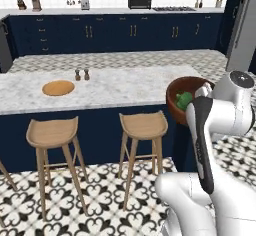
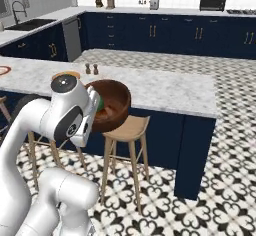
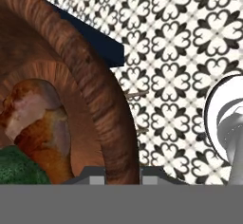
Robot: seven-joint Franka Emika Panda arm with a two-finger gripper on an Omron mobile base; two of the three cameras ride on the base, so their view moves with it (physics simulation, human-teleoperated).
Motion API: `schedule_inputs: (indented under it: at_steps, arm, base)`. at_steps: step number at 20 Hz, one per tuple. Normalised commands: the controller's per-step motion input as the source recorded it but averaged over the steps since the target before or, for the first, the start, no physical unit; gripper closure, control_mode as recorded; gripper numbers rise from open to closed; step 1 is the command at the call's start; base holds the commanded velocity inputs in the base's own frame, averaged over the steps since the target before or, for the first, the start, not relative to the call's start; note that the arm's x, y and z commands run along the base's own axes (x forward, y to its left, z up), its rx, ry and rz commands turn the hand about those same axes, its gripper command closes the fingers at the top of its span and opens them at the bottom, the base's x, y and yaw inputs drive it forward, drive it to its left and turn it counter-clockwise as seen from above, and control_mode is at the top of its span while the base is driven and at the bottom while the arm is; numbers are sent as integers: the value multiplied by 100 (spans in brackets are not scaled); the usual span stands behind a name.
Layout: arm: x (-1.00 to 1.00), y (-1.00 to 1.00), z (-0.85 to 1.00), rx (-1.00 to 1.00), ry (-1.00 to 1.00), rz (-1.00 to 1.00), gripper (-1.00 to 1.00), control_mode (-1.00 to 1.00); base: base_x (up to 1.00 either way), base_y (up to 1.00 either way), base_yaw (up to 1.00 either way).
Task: Pick the chicken drumstick and broccoli from their plates and place them in the bowl. Then put the bowl in the fridge.
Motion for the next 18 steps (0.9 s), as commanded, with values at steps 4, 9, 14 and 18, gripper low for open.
schedule_inputs:
  at_steps: [4,9,14,18]
  arm:
    - [0,0,0,0,0,0,100,100]
    - [0,0,0,0,0,0,100,100]
    - [0,0,0,0,0,0,100,100]
    - [0,0,0,0,0,0,100,100]
  base:
    - [-23,-100,-1]
    - [0,-100,0]
    - [23,-100,0]
    - [26,-100,0]
